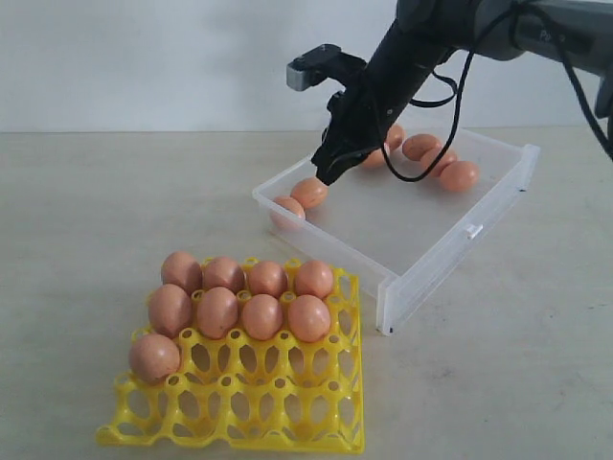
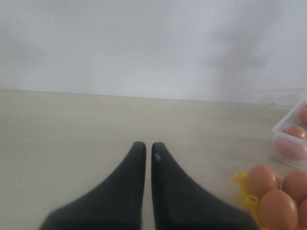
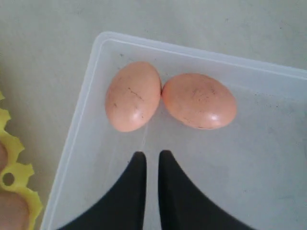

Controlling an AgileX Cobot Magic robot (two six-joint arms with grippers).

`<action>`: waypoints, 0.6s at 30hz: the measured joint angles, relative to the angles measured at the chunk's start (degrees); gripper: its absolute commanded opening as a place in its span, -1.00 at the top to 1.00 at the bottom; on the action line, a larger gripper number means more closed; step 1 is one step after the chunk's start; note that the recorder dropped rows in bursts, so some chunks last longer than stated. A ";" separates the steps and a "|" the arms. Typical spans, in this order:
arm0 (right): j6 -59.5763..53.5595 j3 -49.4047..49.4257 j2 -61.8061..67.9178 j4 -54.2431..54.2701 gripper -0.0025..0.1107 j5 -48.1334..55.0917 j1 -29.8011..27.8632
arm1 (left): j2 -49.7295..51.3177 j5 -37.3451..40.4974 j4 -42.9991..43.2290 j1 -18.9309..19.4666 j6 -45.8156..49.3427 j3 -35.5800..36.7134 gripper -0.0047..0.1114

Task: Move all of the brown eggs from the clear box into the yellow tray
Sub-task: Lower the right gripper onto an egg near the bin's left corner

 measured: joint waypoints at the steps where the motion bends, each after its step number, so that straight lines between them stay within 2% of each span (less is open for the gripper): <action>1: -0.20 0.01 0.38 0.14 0.49 -0.30 0.00 | 0.00 0.00 0.00 0.00 0.00 0.00 0.85; 4: -1.76 -0.10 1.58 1.05 0.10 -1.61 0.04 | 0.00 0.00 0.00 0.00 0.00 0.00 0.85; 5: -2.40 -0.10 2.17 1.15 0.06 -1.95 0.14 | 0.00 0.00 0.00 0.00 0.00 0.00 0.85; 9: -2.68 -0.10 3.17 3.77 0.05 -4.63 0.59 | 0.00 0.00 0.00 0.00 0.00 0.00 0.85; 13: 1.57 -0.10 3.99 8.20 0.05 -9.46 0.71 | 0.00 0.00 0.00 0.00 0.00 0.00 0.85; 18: 3.77 -0.10 5.20 8.92 0.05 -11.13 1.18 | 0.00 0.00 0.00 0.00 0.00 0.00 0.85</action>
